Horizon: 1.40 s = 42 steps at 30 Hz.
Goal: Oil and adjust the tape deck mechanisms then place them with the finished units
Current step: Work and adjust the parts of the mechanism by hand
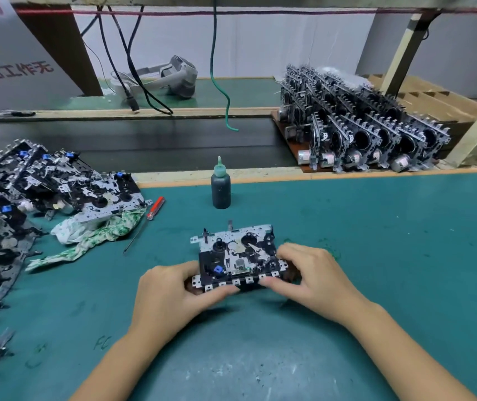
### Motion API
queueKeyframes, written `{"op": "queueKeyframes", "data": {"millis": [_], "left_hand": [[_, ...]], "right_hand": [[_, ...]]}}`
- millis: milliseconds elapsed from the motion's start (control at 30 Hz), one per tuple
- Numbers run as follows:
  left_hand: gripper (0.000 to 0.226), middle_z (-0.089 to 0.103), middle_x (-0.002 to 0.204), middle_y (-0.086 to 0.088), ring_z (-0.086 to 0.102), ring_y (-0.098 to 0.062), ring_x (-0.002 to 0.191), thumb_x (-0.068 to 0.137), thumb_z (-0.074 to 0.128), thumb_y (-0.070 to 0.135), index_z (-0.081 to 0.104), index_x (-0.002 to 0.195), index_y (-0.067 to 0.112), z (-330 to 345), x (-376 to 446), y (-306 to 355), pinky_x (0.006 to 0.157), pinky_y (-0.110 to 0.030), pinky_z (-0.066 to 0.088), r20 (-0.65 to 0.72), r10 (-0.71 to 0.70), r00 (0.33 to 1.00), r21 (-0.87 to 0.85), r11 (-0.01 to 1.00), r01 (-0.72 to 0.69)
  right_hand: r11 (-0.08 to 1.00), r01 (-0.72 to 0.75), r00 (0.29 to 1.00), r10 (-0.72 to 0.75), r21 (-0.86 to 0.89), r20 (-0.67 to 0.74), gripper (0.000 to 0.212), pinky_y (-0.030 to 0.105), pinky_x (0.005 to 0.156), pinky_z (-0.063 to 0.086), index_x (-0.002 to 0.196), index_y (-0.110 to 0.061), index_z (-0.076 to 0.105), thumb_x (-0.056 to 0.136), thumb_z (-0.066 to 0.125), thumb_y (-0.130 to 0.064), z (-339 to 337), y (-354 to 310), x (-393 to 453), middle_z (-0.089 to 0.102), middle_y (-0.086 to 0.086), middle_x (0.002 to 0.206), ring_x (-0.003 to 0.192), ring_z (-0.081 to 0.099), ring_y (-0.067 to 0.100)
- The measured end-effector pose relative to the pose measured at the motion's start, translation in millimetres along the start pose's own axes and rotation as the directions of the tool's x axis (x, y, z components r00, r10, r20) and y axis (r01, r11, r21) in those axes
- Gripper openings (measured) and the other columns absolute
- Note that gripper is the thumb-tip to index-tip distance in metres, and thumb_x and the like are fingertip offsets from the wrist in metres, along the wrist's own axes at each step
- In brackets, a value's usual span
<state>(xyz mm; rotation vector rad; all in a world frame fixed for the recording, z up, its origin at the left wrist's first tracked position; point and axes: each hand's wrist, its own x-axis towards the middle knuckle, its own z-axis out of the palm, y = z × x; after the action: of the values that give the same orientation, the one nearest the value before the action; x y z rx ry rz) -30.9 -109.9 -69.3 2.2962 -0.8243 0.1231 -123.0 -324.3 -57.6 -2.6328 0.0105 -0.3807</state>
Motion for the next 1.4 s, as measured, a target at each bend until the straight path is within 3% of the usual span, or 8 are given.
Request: {"op": "queueKeyframes", "data": {"millis": [167,333,533,900,1033,1167,1300,1400], "left_hand": [[0.063,0.030,0.039,-0.013,0.025,-0.011,0.040,0.081,0.042,0.060,0.039,0.048,0.007,-9,7,7,0.048,-0.035,0.027,-0.170,-0.084,0.982,-0.361,0.933,0.017],[0.074,0.021,0.040,-0.004,0.021,-0.014,0.044,0.078,0.040,0.068,0.022,0.043,0.006,-10,24,7,0.048,-0.035,0.021,-0.196,-0.215,0.957,-0.376,0.918,0.129],[0.063,0.016,0.043,0.001,0.016,-0.014,0.045,0.078,0.044,0.065,0.019,0.044,0.018,4,19,5,0.050,-0.031,0.012,-0.186,-0.293,0.938,-0.533,0.832,0.154],[0.062,0.014,0.043,0.004,0.015,-0.014,0.046,0.078,0.044,0.063,0.020,0.043,0.019,5,16,6,0.050,-0.033,0.011,-0.211,-0.295,0.932,-0.547,0.826,0.137],[0.048,0.027,0.044,0.005,0.024,-0.009,0.045,0.078,0.047,0.058,0.030,0.046,0.026,-3,16,1,0.047,-0.024,0.020,-0.353,-0.215,0.911,-0.379,0.923,0.071],[0.027,0.059,0.071,0.005,0.052,-0.013,0.072,0.079,0.056,0.046,0.064,0.074,0.020,-22,26,7,0.065,-0.027,0.043,-0.451,0.019,0.892,-0.186,0.976,-0.115],[0.026,0.062,0.094,0.006,0.053,-0.011,0.094,0.079,0.062,0.045,0.073,0.092,0.025,-35,44,30,0.088,-0.017,0.036,-0.182,0.334,0.925,-0.152,0.920,-0.362],[0.023,0.063,0.100,0.012,0.052,-0.004,0.100,0.077,0.065,0.046,0.075,0.089,0.030,-35,53,38,0.091,-0.014,0.035,0.026,0.409,0.912,-0.249,0.886,-0.390]], "right_hand": [[0.811,-0.223,0.969,0.246,0.542,0.031,0.056,0.024,0.054,0.038,0.043,-0.024,0.052,0.077,0.045,-0.068,-5,-17,12,0.051,0.005,0.045,0.045,0.045,0.011],[0.669,-0.424,0.902,0.372,0.611,0.219,0.064,0.016,0.050,0.037,0.037,-0.017,0.052,0.071,0.048,-0.070,-5,-29,22,0.046,0.004,0.037,0.039,0.044,0.016],[0.618,-0.476,0.871,0.430,0.625,0.239,0.061,0.014,0.046,0.036,0.036,-0.016,0.051,0.065,0.054,-0.070,-2,-30,22,0.044,0.003,0.035,0.037,0.042,0.016],[0.618,-0.475,0.876,0.396,0.626,0.275,0.064,0.017,0.052,0.037,0.034,-0.017,0.048,0.061,0.052,-0.075,-1,-28,20,0.045,0.003,0.036,0.040,0.043,0.014],[0.711,-0.447,0.895,0.357,0.542,0.269,0.061,0.023,0.056,0.038,0.041,-0.019,0.054,0.059,0.061,-0.077,-12,-20,20,0.052,0.020,0.052,0.046,0.044,0.015],[0.800,-0.350,0.937,0.291,0.487,0.194,0.046,0.023,0.061,0.041,0.079,-0.036,0.062,0.044,0.077,-0.062,-20,-8,18,0.057,-0.012,0.069,0.064,0.052,0.007],[0.761,-0.265,0.963,0.177,0.592,0.203,0.040,0.028,0.078,0.050,0.097,-0.035,0.068,0.065,0.086,-0.019,-12,-14,19,0.065,-0.015,0.094,0.091,0.058,0.006],[0.715,-0.252,0.968,0.172,0.652,0.185,0.036,0.025,0.084,0.050,0.098,-0.027,0.069,0.070,0.082,-0.007,-6,-17,19,0.070,-0.006,0.098,0.095,0.064,0.012]]}}
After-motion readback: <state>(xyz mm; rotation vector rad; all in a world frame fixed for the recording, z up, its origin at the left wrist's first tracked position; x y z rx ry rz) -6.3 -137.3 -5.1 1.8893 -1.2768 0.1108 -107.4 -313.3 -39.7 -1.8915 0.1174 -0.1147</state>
